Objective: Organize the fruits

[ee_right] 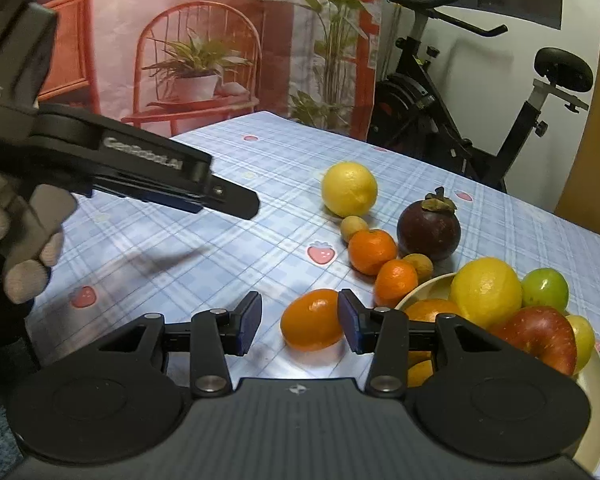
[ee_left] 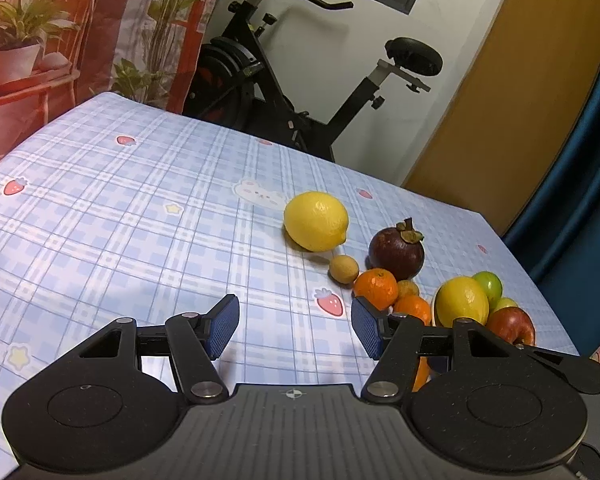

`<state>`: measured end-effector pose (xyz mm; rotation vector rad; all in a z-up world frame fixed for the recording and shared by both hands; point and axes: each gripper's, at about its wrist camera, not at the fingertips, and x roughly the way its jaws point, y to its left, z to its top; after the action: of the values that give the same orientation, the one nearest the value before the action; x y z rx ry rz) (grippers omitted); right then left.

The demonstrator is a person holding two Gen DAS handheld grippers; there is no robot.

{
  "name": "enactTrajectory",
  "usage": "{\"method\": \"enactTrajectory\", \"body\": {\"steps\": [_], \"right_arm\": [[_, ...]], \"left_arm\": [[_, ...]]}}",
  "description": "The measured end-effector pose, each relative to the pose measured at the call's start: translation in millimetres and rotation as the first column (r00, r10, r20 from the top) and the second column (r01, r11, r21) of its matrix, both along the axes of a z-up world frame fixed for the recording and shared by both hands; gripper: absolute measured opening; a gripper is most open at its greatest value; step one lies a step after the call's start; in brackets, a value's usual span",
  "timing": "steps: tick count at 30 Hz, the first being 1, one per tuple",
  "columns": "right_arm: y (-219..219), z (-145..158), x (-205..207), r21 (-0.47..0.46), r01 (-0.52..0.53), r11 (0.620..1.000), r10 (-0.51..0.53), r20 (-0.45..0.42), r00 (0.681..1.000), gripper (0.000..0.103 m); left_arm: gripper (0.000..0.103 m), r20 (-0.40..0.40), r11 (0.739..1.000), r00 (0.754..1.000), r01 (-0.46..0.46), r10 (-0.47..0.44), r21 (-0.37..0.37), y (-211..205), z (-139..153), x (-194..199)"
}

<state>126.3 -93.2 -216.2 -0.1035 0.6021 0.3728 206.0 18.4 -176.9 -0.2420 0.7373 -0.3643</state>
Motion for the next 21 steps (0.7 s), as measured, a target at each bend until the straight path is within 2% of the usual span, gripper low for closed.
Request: {"method": "enactTrajectory", "body": {"steps": [13, 17, 21], "right_arm": [[-15, -6, -12, 0.039, 0.052, 0.998, -0.051, -0.035, 0.998, 0.045], [-12, -7, -13, 0.032, 0.037, 0.999, -0.036, -0.021, 0.999, 0.045], [-11, -10, -10, 0.035, 0.03, 0.999, -0.029, -0.028, 0.999, 0.045]], "left_arm": [[0.064, -0.032, 0.998, 0.998, 0.051, -0.051, 0.022, -11, -10, 1], [0.056, -0.035, 0.997, 0.997, 0.076, -0.075, 0.026, -15, -12, -1], [0.056, -0.038, 0.995, 0.995, 0.091, -0.09, 0.029, -16, -13, -2]]}}
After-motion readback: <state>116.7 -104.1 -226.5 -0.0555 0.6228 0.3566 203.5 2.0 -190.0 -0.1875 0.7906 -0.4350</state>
